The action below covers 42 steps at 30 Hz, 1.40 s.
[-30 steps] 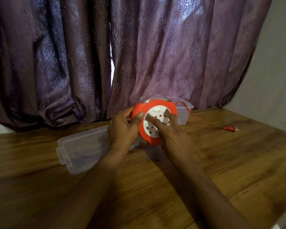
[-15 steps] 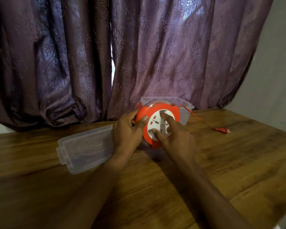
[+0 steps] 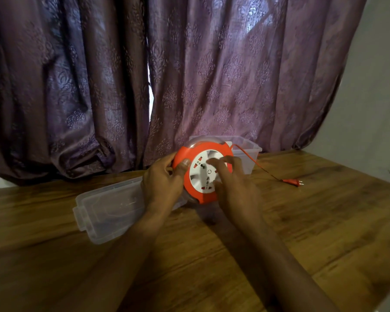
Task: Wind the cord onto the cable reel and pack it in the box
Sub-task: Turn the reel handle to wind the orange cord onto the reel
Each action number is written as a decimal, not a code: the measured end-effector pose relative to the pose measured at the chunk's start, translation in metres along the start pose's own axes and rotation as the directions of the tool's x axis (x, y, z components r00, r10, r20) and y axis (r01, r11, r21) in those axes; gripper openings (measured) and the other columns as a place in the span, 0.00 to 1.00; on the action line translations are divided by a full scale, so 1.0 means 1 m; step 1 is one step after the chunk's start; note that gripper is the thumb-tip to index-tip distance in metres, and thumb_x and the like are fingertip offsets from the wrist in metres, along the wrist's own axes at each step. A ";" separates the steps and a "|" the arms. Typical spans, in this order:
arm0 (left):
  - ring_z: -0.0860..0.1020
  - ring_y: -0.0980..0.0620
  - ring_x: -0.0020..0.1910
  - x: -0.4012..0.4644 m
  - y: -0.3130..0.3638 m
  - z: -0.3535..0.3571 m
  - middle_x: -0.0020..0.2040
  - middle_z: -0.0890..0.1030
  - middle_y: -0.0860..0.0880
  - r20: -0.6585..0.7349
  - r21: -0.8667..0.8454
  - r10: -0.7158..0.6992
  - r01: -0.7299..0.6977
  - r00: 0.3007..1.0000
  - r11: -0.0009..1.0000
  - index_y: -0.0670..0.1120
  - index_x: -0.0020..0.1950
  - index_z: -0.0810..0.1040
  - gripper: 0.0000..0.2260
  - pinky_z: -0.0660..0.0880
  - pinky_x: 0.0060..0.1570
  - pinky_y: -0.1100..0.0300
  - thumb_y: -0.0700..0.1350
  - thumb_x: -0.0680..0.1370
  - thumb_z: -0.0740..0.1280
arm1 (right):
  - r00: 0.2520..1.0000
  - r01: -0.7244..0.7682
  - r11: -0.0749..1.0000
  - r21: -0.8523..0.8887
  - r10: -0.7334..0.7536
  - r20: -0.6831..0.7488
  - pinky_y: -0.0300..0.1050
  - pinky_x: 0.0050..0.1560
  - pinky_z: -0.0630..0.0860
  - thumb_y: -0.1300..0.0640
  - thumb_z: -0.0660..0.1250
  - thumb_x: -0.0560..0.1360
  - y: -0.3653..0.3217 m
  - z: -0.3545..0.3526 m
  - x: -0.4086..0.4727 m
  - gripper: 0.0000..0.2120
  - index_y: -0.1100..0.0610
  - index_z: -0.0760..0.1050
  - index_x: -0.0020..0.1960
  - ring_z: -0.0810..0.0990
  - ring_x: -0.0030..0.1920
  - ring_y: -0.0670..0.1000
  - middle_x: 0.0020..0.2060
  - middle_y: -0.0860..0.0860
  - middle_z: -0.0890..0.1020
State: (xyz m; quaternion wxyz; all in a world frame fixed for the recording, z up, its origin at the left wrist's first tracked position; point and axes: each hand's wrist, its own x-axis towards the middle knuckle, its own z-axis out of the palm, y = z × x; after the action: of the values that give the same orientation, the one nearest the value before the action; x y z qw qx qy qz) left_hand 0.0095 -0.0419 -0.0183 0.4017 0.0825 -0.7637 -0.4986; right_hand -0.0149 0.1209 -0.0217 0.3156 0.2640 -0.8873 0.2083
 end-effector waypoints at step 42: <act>0.82 0.51 0.47 -0.004 0.005 0.003 0.47 0.85 0.53 0.039 0.028 0.039 -0.040 0.999 0.999 0.56 0.58 0.82 0.21 0.80 0.49 0.48 0.64 0.72 0.65 | 0.994 -0.086 0.982 0.168 0.095 -0.048 0.43 0.41 0.75 0.40 0.64 0.75 0.009 0.004 -0.003 0.26 0.37 0.62 0.71 0.78 0.44 0.45 0.52 0.45 0.77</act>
State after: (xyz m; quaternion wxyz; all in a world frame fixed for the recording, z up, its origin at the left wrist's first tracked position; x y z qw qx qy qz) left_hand 0.0116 -0.0355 -0.0173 0.3956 0.0638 -0.7798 -0.4810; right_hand -0.0204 0.1269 -0.0284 0.3072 0.2428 -0.8689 0.3029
